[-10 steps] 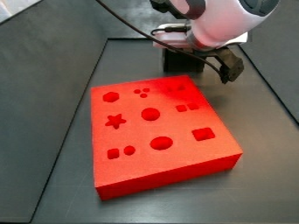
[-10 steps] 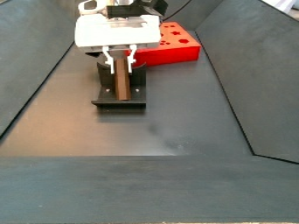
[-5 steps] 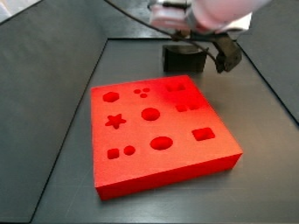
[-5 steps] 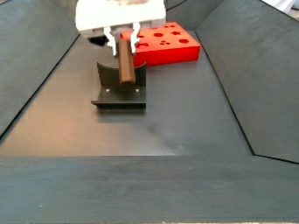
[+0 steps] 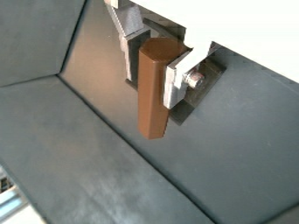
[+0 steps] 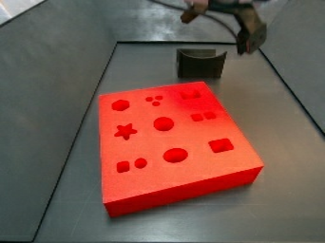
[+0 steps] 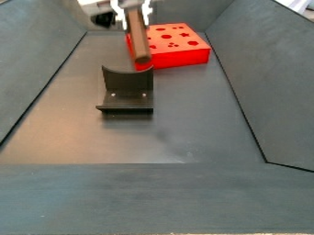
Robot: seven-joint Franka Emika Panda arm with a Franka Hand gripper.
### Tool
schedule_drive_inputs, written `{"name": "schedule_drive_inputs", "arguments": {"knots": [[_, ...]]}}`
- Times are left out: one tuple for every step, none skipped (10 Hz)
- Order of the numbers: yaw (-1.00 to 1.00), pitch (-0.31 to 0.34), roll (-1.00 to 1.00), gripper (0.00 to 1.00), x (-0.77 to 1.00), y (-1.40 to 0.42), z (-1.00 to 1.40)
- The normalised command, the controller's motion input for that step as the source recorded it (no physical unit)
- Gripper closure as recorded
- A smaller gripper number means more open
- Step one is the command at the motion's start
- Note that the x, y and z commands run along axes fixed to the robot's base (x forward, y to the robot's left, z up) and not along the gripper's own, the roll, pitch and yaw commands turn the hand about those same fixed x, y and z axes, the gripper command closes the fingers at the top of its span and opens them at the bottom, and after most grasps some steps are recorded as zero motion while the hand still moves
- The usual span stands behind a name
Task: Pick up the hexagon object. Move up. Place the hexagon object on the fixture. Regrasp the hexagon object. Move to above the board. Insert the hexagon object.
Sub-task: Move to above the board.
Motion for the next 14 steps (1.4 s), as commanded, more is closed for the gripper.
{"name": "schedule_drive_inputs", "arguments": {"knots": [[0.24,0.012,-0.03,1.00,-0.08,-0.03,1.00],[0.18,-0.054,-0.02,1.00,-0.05,-0.03,0.90],[0.15,-0.067,-0.02,1.00,-0.04,-0.02,0.78],[0.09,-0.080,-0.01,1.00,-0.02,-0.02,0.54],[0.06,-0.079,-0.01,1.00,-0.01,-0.02,0.42],[0.01,-0.062,-0.01,1.00,-0.01,-0.01,0.19],[-0.04,-0.163,-1.00,1.00,-0.39,-1.00,0.35],[-0.04,-0.166,-1.00,1.00,-0.39,-1.00,0.35],[-0.06,-0.177,-1.00,1.00,-0.42,-1.00,0.38],[-0.07,-0.180,-1.00,1.00,-0.42,-1.00,0.36],[-0.07,-0.181,-1.00,1.00,-0.43,-1.00,0.36],[-0.09,-0.176,-1.00,1.00,-0.44,-1.00,0.36],[-0.10,-0.175,-1.00,1.00,-0.45,-1.00,0.37],[-0.11,-0.176,-1.00,1.00,-0.47,-1.00,0.38]]}}
